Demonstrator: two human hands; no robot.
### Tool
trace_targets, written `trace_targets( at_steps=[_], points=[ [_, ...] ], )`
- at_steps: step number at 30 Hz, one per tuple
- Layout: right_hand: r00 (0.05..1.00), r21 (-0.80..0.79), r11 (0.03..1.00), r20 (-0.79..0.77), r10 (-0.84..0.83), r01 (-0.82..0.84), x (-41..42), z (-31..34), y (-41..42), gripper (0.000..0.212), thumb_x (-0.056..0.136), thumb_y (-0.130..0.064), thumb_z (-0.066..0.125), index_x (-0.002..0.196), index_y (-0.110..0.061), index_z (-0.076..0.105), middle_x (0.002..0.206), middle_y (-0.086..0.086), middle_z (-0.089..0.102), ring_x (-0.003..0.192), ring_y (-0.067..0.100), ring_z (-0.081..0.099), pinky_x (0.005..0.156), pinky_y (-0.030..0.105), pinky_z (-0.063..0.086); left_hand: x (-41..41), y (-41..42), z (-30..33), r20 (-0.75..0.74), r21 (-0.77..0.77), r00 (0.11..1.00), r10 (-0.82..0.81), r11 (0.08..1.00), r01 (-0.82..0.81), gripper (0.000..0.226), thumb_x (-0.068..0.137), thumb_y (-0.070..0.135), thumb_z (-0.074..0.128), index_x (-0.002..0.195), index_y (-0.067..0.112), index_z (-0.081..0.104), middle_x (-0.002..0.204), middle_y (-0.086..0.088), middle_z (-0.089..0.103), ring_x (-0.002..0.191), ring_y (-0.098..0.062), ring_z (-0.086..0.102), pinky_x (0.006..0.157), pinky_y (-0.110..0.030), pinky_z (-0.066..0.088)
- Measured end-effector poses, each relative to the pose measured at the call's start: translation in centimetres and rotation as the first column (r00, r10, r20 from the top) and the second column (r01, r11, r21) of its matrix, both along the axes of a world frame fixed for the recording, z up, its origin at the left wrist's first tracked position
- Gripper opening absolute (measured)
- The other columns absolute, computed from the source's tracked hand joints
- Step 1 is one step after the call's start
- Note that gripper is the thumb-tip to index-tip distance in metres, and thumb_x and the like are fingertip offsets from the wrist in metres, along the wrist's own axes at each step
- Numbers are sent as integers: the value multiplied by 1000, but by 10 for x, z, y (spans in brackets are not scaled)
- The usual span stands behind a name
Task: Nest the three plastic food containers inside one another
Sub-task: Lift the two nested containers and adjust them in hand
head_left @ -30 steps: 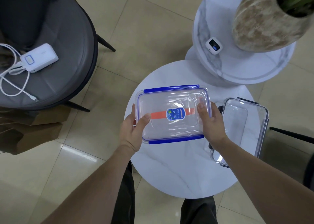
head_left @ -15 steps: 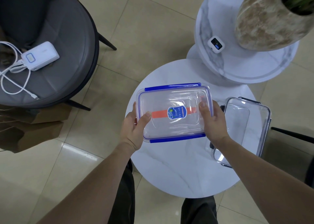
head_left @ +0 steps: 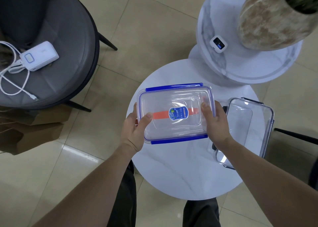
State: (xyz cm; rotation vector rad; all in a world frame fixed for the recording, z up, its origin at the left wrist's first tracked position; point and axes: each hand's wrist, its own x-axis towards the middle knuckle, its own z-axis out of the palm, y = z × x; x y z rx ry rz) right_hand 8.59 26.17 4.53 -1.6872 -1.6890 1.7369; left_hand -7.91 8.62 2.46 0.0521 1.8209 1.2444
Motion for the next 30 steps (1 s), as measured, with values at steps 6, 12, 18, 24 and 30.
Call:
trace_targets(
  at_steps=[6, 12, 18, 24, 30],
  points=[
    [999, -34, 999, -23, -31, 30, 0, -1, 0, 27, 91, -60, 56, 109, -41, 61, 111, -2, 72, 102, 22, 72, 88, 50, 60, 3, 2, 3, 39, 4, 998, 54, 999, -54, 77, 69, 65, 68, 123, 11, 67, 116, -32, 68, 109, -47, 70, 86, -55, 65],
    [999, -43, 999, -41, -32, 31, 2, -3, 2, 40, 95, -51, 58, 124, -24, 61, 115, 1, 71, 105, 22, 70, 89, 41, 59, 3, 5, 10, 107, 61, 989, 103, 992, -110, 47, 71, 56, 72, 110, 31, 72, 115, -24, 74, 108, -42, 73, 78, -43, 68],
    [998, -60, 998, -60, -24, 21, 4, -3, 5, 42, 98, -45, 56, 128, -16, 59, 109, 0, 69, 86, 6, 69, 58, 11, 51, 2, 2, 15, 150, 71, 983, 102, 991, -114, 29, 84, 38, 71, 112, 31, 74, 115, -11, 79, 109, -33, 75, 80, -34, 67],
    [997, -95, 995, -78, -1, -7, 5, -2, 5, 45, 94, -52, 57, 128, -22, 56, 118, 3, 69, 101, 17, 70, 72, 24, 56, 0, -6, 17, 175, 87, 983, 55, 994, -71, 35, 91, 34, 74, 126, 31, 70, 121, -4, 77, 116, -27, 73, 95, -44, 63],
    [993, -169, 983, -103, 54, -71, 14, 1, 6, 42, 85, -60, 64, 116, -31, 63, 118, 5, 72, 104, 20, 70, 98, 44, 54, 8, -21, 14, 231, 59, 970, 75, 994, -91, 71, 66, 46, 86, 133, 30, 67, 129, -3, 75, 122, -28, 70, 102, -51, 60]
  ],
)
